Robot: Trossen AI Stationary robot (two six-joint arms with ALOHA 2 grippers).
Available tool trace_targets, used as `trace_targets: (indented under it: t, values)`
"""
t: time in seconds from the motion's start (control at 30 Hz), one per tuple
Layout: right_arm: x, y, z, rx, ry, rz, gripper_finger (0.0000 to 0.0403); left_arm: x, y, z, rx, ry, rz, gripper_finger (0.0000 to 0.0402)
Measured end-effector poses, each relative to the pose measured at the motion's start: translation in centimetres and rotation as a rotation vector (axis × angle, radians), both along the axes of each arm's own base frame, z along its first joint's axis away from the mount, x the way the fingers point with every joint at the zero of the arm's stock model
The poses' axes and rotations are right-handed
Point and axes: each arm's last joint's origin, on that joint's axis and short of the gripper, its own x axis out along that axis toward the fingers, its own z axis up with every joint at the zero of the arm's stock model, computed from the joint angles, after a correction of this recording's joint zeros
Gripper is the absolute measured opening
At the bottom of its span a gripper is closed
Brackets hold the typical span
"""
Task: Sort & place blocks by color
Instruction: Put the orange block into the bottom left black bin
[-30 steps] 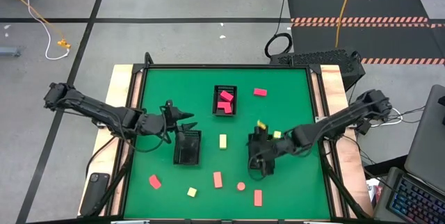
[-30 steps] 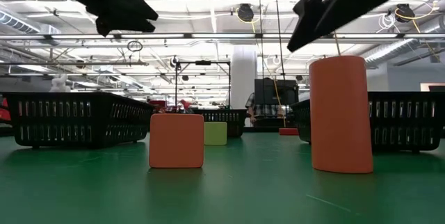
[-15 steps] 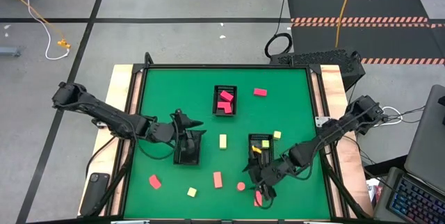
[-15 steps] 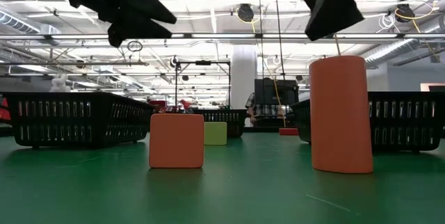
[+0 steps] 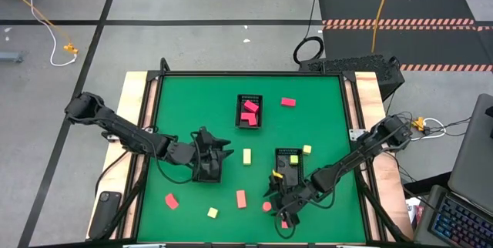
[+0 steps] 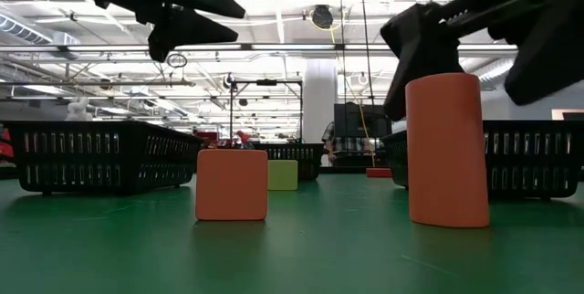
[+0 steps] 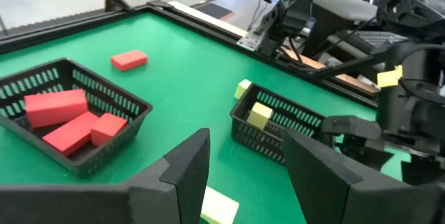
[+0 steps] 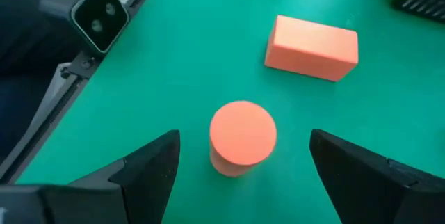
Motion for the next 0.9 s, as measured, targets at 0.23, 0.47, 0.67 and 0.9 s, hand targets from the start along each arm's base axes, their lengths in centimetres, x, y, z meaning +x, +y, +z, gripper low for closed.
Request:
trace_targets:
  t: [0.23, 0.47, 0.67, 0.9]
  values:
    - [0.24, -0.03, 0.21, 0.013, -0.025, -0.002, 0.0312, -0.07, -0.13, 0.02, 0.003, -0.004, 0.014, 0.0184]
    - [0.25, -0.03, 0.23, 0.014, -0.027, -0.003, 0.0270, -0.14, -0.33, 0.02, -0.020, -0.010, 0.013, 0.0184]
    - [0.24, -0.04, 0.20, 0.010, -0.027, -0.001, 0.0218, -0.19, -0.45, 0.01, -0.021, -0.010, 0.008, 0.0184]
    - [0.18, -0.07, 0.10, 0.010, -0.025, 0.000, 0.0192, -0.19, -0.45, 0.01, -0.020, -0.010, 0.008, 0.0184]
